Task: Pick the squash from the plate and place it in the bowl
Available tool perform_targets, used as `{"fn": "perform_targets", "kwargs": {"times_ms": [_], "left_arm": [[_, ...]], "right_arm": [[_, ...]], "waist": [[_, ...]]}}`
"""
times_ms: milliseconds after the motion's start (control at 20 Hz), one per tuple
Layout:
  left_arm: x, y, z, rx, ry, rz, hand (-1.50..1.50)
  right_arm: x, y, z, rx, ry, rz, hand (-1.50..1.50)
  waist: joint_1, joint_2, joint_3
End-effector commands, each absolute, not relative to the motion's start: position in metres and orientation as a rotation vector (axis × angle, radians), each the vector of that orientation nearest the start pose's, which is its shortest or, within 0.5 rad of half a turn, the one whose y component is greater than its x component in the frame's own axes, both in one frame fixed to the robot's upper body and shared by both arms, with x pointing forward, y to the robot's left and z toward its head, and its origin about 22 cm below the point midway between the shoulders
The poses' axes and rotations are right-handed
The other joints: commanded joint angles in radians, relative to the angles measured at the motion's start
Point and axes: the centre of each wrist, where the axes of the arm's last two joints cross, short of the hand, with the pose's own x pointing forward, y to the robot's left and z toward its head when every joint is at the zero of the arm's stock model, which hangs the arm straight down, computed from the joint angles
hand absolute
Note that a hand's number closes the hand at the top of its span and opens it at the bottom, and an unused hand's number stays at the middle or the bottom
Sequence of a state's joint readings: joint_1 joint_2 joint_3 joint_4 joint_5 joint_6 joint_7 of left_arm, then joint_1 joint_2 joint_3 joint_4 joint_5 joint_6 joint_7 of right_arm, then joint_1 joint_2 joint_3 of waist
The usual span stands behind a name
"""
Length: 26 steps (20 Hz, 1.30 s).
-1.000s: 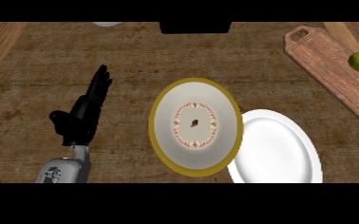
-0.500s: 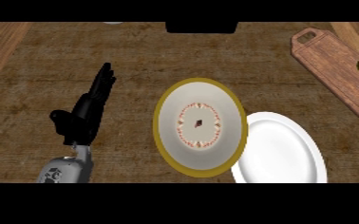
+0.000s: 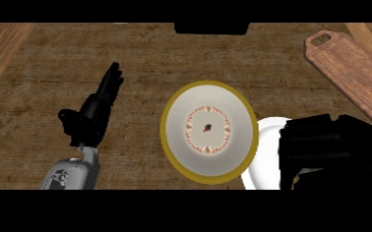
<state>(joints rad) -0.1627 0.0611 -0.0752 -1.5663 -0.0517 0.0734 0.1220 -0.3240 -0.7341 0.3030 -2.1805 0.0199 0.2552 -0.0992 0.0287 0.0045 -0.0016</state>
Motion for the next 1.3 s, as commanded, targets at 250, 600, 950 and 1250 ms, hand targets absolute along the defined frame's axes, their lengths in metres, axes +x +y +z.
{"fn": "perform_targets", "kwargs": {"times_ms": [250,600,950,1250], "left_arm": [[0.264,0.206,0.024,0.049,-1.62,-0.134,0.0],[0.269,0.207,0.038,0.05,-1.606,-0.127,0.0],[0.267,0.218,0.025,0.05,-1.593,-0.135,0.0],[0.267,0.226,0.012,0.051,-1.586,-0.112,0.0]], "right_arm": [[0.295,-0.171,0.16,-0.068,-2.117,1.413,1.5],[0.35,-0.152,0.109,-0.075,-2.0,1.49,1.5],[0.376,-0.163,0.07,0.191,-1.764,1.517,-1.5],[0.384,-0.162,0.072,0.455,-1.891,1.327,-1.5]], "waist": [[-0.009,-0.002,0.001],[-0.007,0.0,0.002],[-0.001,0.003,0.002],[-0.022,-0.002,0.001]]}}
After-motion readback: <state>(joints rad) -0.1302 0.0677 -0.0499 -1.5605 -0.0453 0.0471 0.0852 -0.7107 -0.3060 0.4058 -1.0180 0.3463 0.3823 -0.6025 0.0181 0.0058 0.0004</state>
